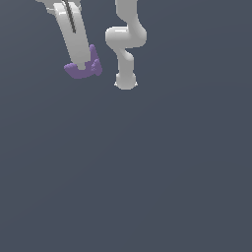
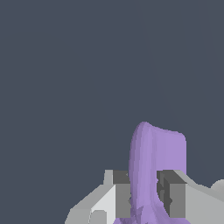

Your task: Pick up the object and move it to a goal position.

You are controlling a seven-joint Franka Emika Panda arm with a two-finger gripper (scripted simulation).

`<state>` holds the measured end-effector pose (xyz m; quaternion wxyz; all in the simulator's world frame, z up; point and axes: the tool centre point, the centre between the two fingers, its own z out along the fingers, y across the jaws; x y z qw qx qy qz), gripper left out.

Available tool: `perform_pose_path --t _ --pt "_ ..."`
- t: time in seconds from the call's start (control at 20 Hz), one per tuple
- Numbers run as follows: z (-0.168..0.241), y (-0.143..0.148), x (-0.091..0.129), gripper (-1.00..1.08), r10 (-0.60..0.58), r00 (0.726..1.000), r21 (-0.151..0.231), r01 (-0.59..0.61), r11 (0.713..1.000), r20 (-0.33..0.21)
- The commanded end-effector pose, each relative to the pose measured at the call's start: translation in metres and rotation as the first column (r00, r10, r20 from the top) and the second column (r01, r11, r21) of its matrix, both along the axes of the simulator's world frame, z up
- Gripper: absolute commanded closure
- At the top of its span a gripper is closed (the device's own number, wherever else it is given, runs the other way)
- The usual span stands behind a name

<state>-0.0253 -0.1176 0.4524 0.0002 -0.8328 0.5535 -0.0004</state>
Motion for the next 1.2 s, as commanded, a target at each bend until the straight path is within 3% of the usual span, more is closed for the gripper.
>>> perform_pose_path --t 0.0,1.15 --pt "0.000 0.000 0.000 1.08 0.000 1.000 0.000 0.000 1.000 0.000" --pt "0.033 -0.011 0.022 1.08 0.001 1.000 0.000 -0.001 1.000 0.000"
